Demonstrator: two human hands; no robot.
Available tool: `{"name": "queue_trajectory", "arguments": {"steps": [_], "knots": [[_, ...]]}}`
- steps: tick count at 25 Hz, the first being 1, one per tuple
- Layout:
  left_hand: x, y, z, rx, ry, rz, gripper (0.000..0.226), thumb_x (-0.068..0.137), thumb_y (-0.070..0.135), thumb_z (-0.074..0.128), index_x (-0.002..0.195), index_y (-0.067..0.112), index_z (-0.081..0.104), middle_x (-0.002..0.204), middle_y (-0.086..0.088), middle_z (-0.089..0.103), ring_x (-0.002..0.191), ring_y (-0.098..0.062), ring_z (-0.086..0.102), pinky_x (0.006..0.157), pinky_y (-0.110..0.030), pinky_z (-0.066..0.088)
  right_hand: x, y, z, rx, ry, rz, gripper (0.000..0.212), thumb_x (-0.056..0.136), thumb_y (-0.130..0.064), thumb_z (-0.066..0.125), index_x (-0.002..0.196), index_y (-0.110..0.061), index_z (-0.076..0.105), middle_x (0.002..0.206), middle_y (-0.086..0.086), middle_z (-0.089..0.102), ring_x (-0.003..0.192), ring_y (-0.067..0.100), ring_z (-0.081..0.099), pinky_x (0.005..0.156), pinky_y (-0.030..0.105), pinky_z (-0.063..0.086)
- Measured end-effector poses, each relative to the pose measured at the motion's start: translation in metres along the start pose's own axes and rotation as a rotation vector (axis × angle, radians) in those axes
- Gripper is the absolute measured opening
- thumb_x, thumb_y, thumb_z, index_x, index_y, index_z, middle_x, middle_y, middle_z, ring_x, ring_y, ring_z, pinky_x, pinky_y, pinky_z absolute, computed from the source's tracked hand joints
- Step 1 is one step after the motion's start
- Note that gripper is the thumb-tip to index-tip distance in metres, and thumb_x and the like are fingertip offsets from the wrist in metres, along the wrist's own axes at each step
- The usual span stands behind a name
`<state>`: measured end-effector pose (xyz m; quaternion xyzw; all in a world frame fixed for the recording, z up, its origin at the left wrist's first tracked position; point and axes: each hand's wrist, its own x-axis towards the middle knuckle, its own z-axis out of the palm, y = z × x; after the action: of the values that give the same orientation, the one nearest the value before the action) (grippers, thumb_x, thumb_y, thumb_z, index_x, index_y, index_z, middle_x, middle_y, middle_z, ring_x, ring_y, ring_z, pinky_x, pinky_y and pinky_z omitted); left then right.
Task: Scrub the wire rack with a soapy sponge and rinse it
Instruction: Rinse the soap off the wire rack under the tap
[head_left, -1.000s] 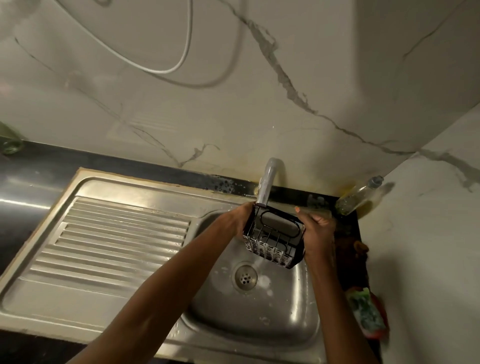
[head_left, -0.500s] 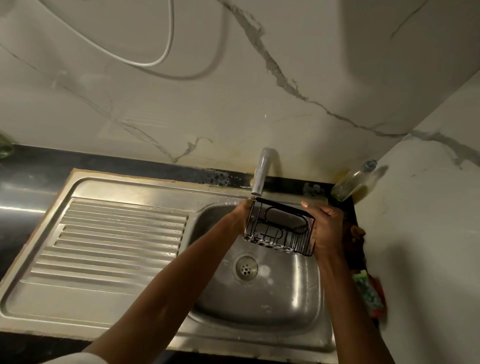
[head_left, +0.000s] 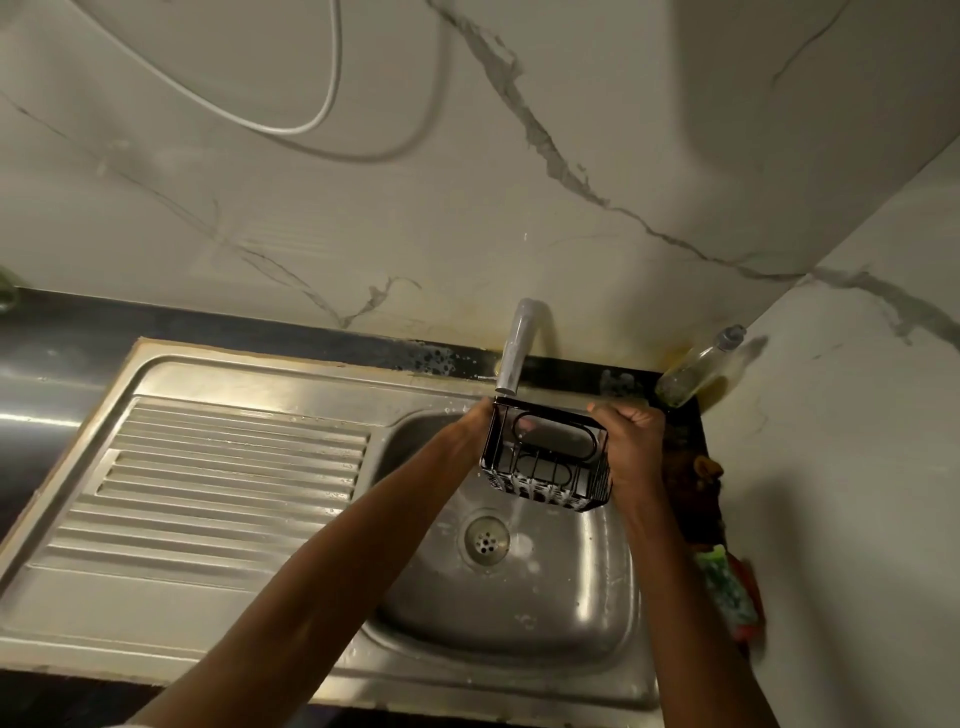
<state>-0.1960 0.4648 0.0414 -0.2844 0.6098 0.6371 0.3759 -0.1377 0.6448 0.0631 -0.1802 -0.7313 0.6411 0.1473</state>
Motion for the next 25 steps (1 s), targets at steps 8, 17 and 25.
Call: {"name": "queue_trajectory", "arguments": {"steps": [8,17,25], "knots": [[-0.001,0.005,-0.004,-0.064,-0.123,0.066,0.016,0.095,0.021,0.063,0.098,0.006,0.066,0.075,-0.009,0.069,0.074,-0.024,0.061,0.084,-0.041,0.055,0.003,0.001,0.005,-0.072,0.046,-0.009,0.039,0.078,-0.006,0.067,0.046,-0.022,0.053,0.047,-0.004,0.043,0.05,0.016,0.038,0.054,0.031,0.037],[-0.016,0.018,-0.011,0.053,-0.076,0.079,0.048,0.11,0.039,0.037,0.082,0.008,0.063,0.058,-0.004,0.066,0.052,-0.019,0.065,0.054,-0.027,0.056,-0.019,-0.003,0.032,-0.23,0.201,-0.091,0.05,0.078,0.001,0.066,0.042,-0.016,0.035,0.036,-0.007,0.026,0.038,0.005,0.022,0.047,0.024,0.023],[-0.012,0.004,-0.023,-0.056,-0.103,0.076,0.048,0.109,0.043,0.037,0.09,0.011,0.068,0.08,-0.006,0.071,0.076,-0.019,0.071,0.085,-0.037,0.059,-0.021,-0.013,0.043,-0.186,0.429,0.13,0.034,0.078,-0.008,0.064,0.047,-0.02,0.054,0.043,0.002,0.051,0.038,0.018,0.043,0.05,0.028,0.042]]}}
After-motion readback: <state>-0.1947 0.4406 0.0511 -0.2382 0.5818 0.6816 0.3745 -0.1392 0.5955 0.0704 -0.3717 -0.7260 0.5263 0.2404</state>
